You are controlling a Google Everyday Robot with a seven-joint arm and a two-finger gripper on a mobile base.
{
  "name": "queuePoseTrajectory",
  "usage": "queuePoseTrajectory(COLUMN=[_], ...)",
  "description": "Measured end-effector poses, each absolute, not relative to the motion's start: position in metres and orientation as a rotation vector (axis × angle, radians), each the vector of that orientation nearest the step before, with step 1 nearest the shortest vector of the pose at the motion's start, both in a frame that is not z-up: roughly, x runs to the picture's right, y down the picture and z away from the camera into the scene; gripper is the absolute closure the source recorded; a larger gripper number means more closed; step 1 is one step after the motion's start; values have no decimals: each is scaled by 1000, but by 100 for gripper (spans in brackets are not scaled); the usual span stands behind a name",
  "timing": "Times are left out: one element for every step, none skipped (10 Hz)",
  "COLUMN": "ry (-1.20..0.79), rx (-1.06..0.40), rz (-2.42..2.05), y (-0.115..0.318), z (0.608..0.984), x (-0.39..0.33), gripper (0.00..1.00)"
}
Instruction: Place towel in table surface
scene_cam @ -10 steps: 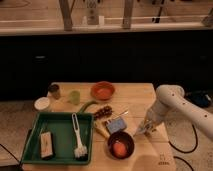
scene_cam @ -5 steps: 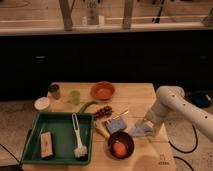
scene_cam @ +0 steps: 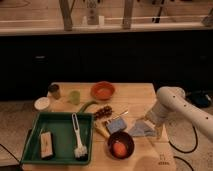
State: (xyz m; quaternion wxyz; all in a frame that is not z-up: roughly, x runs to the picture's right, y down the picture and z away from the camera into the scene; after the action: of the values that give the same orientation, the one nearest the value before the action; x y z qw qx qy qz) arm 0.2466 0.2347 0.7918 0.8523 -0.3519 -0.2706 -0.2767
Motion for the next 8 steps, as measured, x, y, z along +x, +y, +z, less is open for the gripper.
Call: queuePoseTrajectory(ry=[-571, -572, -574, -574, -575, -575, -575, -575], rx=[-739, -737, -735, -735, -735, -735, -735, -735], rz=[-584, -587, -589, -590, -590, -590, -590, -590], y=[235, 234, 234, 234, 234, 234, 234, 234], z=[792, 793, 793, 793, 793, 793, 793, 793], x=[247, 246, 247, 247, 246, 246, 246, 246], gripper=[20, 20, 20, 20, 20, 20, 20, 20])
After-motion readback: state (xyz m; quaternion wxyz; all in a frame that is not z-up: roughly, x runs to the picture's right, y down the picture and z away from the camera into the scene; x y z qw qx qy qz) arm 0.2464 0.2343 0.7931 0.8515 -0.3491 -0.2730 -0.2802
